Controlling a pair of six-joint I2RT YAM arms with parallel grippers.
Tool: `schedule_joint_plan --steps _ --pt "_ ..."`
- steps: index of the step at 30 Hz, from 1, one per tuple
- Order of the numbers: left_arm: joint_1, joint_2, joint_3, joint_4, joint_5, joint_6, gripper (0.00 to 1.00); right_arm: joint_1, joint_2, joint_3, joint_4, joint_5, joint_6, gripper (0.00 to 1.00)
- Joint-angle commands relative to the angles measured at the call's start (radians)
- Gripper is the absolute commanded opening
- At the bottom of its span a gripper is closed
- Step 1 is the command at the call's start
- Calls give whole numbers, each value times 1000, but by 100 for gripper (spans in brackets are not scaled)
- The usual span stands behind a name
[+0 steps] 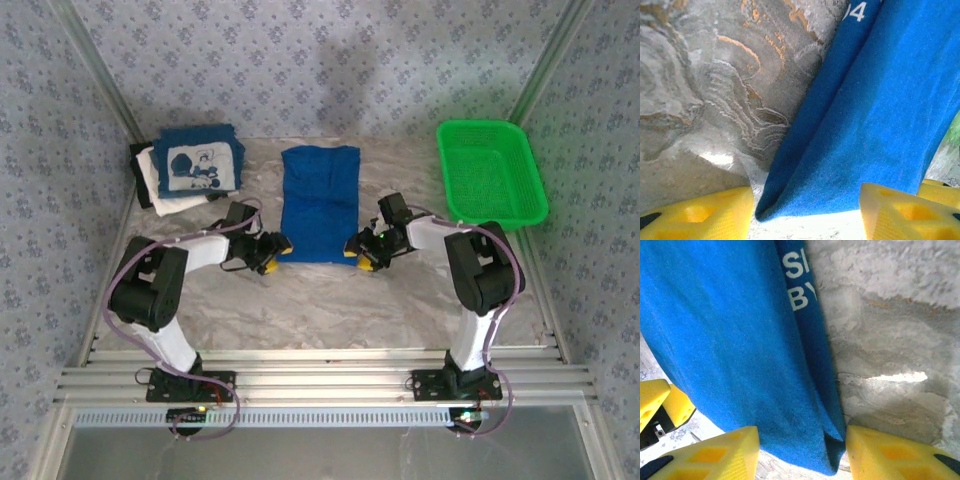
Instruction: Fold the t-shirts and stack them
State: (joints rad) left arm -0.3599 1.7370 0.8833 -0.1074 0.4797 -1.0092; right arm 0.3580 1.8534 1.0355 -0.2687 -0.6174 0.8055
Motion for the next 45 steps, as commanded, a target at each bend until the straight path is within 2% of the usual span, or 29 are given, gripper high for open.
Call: schedule_joint_plan --steps 1,8,12,13,16,19,22,27,33,41,45 --pt "-12 76 40 92 -45 7 56 17 47 31 28 22 14 49" --pt "-16 102 106 11 -83 27 26 19 70 70 7 22 12 26" --pt "-17 82 118 -43 -111 55 13 16 53 74 -15 25 4 3" --pt "-17 73 119 -53 -115 64 11 14 47 74 -22 24 4 0" --pt "-24 9 137 -151 -129 118 0 8 10 74 -64 11 -3 0" --pt "-48 -102 137 -261 -177 164 0 17 -71 62 -120 20 -5 0" --pt "-56 -220 89 -307 -192 153 0 36 -168 34 -186 32 4 0" --pt "-116 -418 -49 -327 -206 66 0 75 -347 -94 -196 35 93 0" --pt "-186 -657 -184 -365 -260 -57 0 190 -486 -183 -236 58 159 0" --pt "-294 -816 -206 -481 -297 -145 0 259 -635 -225 -284 89 227 0" --pt "-306 -879 -165 -554 -339 -165 0 263 -648 -176 -327 98 210 0"
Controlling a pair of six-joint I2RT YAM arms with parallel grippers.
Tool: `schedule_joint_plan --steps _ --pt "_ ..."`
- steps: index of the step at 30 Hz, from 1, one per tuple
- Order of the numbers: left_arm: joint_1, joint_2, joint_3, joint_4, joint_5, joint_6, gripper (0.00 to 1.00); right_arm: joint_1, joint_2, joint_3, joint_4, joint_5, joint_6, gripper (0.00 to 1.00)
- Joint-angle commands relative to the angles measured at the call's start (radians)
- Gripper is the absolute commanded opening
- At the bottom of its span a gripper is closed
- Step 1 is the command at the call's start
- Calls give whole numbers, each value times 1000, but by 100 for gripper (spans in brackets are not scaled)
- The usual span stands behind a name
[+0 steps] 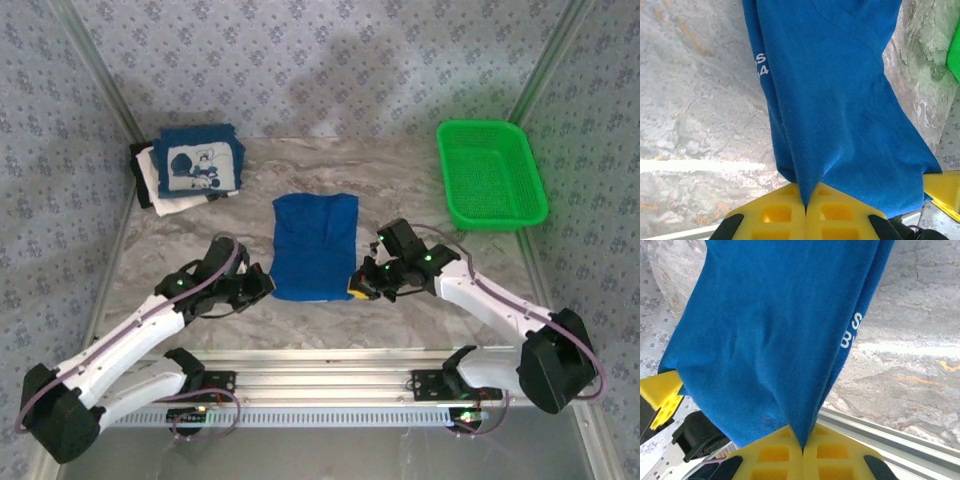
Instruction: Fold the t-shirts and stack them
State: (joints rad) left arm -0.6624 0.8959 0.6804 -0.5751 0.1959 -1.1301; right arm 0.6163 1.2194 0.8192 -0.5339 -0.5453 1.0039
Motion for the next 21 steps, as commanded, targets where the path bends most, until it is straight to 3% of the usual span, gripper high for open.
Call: schedule_joint_plan --steps 1,7,16,21 --pt "0 -49 52 -97 -71 -51 0 3 -13 58 -91 28 5 0" --pt "47 22 121 -70 -22 -60 0 -44 51 164 -145 3 -61 0" --pt "198 179 265 -45 87 50 0 -149 213 364 -197 -34 -178 0" --pt "235 281 363 -34 121 113 0 -190 290 441 -197 -53 -214 0"
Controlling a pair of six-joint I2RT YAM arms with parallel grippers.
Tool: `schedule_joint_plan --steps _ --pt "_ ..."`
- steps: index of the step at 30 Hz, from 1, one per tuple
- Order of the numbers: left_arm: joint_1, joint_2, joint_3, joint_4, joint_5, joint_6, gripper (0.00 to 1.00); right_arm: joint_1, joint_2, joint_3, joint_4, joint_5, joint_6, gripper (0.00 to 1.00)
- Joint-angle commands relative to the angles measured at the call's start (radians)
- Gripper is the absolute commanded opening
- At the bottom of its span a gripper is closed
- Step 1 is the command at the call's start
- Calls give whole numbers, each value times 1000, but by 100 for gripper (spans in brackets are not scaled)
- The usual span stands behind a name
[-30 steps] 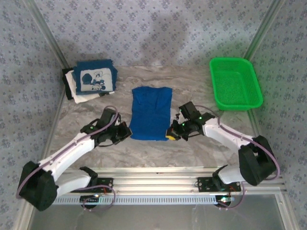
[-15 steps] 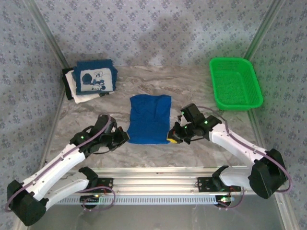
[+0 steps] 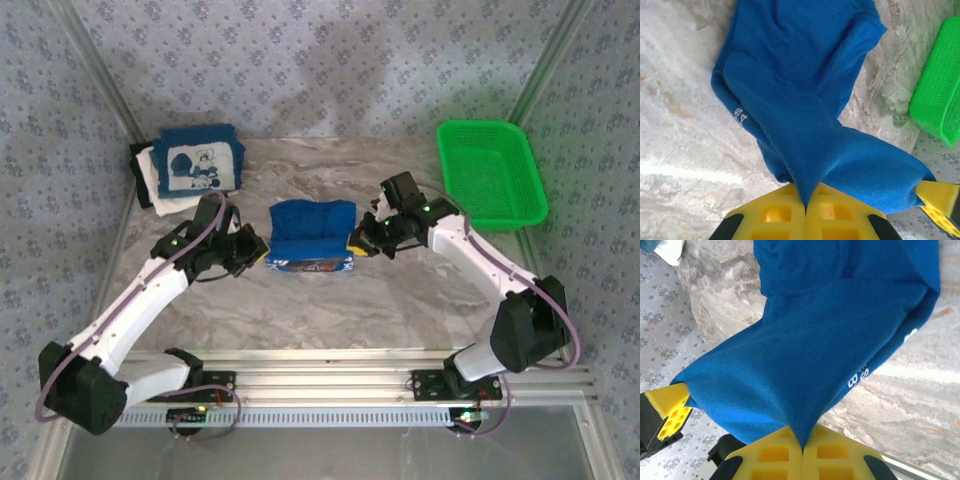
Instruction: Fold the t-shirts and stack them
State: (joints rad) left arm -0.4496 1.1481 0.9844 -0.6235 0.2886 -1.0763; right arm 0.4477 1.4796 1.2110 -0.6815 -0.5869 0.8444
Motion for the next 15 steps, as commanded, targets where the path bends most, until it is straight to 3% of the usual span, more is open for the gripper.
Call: schedule_joint_plan --steps 1,15 --pt "30 46 71 22 39 70 0 -30 44 63 -54 -13 -62 0" --pt "126 213 176 47 107 153 0 -132 212 216 -77 -49 -131 0"
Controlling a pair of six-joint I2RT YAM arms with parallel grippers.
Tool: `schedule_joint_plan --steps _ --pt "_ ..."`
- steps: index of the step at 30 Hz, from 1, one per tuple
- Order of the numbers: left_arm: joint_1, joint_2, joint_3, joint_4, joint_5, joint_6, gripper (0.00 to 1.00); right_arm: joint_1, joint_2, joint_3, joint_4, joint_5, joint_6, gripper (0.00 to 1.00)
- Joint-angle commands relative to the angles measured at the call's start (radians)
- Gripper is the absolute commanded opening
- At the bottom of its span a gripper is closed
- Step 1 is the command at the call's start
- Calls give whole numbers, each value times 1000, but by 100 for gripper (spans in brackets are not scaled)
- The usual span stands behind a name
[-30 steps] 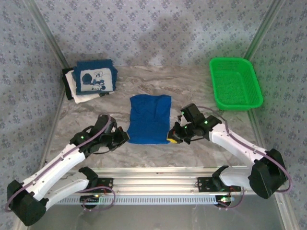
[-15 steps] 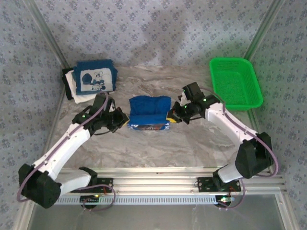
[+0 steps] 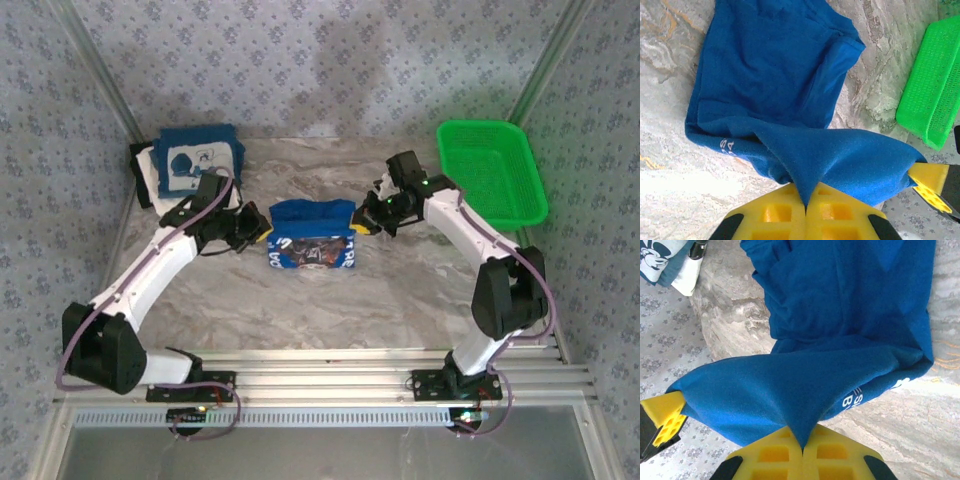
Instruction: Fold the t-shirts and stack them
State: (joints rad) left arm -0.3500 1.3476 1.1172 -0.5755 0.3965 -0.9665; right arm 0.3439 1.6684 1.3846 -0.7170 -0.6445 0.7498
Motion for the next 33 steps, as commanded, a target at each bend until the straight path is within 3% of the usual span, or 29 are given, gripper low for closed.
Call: schedule_joint_plan --steps 1,15,33 --pt "33 22 51 -1 3 49 0 -31 32 49 -46 9 -39 0" --pt "87 208 146 39 74 89 0 -79 189 170 -58 -14 -67 0" --pt "169 522 289 136 142 125 0 -132 511 422 -74 -32 -76 0"
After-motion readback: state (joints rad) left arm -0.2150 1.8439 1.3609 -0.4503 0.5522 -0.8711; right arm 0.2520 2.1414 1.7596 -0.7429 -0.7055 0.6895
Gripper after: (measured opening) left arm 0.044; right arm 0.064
